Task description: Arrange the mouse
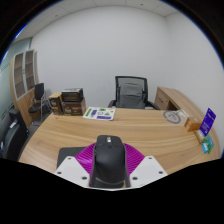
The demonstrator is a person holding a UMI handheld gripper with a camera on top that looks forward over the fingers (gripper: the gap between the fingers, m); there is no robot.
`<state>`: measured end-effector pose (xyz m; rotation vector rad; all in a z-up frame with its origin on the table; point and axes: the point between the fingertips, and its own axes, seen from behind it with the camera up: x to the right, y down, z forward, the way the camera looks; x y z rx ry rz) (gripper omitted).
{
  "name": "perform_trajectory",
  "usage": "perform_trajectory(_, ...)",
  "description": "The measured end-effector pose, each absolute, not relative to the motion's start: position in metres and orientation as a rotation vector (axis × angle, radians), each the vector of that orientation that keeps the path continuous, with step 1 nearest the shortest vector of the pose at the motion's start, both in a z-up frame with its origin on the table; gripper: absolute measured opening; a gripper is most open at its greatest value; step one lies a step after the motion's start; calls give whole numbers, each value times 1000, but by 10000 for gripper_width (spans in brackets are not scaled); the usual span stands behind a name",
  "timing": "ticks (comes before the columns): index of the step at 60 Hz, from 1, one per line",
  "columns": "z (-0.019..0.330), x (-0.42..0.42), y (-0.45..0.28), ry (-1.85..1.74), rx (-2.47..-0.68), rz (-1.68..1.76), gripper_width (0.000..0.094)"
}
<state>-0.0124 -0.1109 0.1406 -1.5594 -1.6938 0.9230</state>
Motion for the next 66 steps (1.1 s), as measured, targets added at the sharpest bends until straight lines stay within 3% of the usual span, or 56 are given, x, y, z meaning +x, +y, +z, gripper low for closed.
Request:
perform_trajectory(11, 93, -19, -187, -1797, -1511, 899, 394)
perform_trajectory(25, 24, -10, -218, -1867, -1553, 852, 396)
perform_trajectory(43, -7, -1, -209, -1861, -1588, 808, 416)
perform_trajectory(47, -7, 1, -210, -1872, -1587, 809, 451)
perform_trajectory(50, -7, 3, -212, -1885, -1591, 811, 543)
perform_trajectory(52, -6, 4, -214, -1893, -1596, 820, 680)
perform_trajectory(54, -3, 7, -217, -1908, -1595, 831, 880)
perform_trajectory(56, 3, 8, -218, -1904, -1589, 848, 844)
perform_trajectory(66, 48, 23, -205, -1864, -1574, 875, 855)
